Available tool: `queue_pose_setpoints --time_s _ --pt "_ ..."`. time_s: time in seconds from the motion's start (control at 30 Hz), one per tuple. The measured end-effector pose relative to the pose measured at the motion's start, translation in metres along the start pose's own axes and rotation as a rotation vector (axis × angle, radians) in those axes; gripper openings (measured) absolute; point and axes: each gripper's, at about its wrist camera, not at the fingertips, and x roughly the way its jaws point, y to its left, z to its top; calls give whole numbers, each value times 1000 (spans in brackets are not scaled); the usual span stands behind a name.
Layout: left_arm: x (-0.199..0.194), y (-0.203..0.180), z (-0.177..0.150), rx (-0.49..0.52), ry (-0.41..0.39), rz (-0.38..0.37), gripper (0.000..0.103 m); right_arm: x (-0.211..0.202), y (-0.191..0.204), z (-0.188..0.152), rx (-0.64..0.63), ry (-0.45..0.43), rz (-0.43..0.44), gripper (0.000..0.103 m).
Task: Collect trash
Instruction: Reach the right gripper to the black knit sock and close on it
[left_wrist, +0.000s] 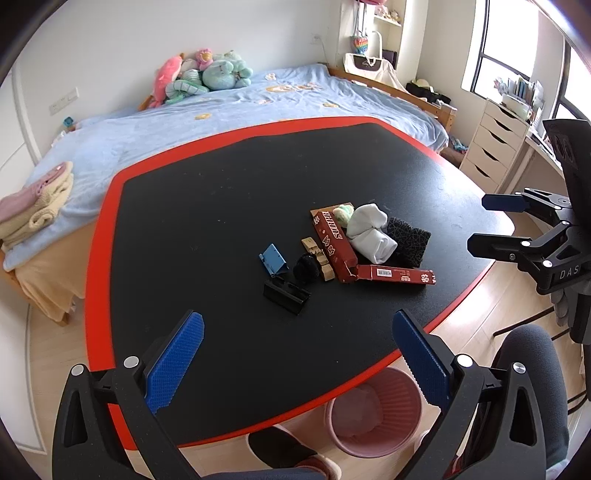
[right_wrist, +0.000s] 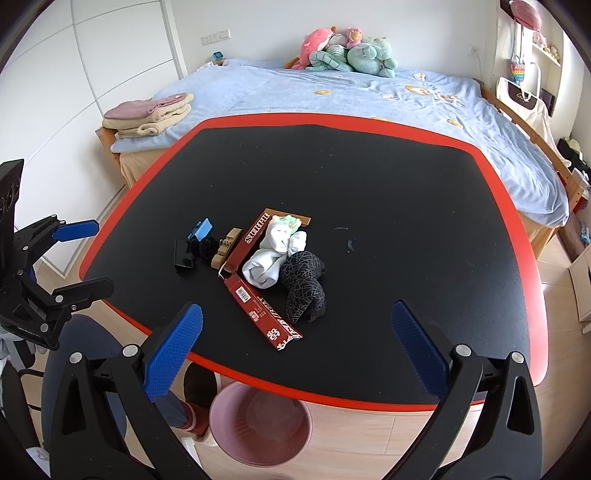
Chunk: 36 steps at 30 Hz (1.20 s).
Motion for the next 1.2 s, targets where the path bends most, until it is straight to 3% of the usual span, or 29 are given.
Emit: queue_pose_setpoints --time_s 0.6,0.83,0.9,1.07,1.13,1.2 --pt "76 15 16 125 156 -135 98 64 -19 20 -33 120 61 98" --pt "91 20 18 137 158 -156 95 82 -19 20 -49 159 83 79" --pt "94 20 17 139 167 -165 84 86 -20 20 -48 169 91 71" --pt "95 19 15 139 172 -184 70 93 -21 19 -47 184 116 55" --pt "93 19 15 133 164 -183 65 95 -21 19 -47 188 122 40" --pt "92 21 13 124 162 -186 56 97 -21 18 -47 192 123 32"
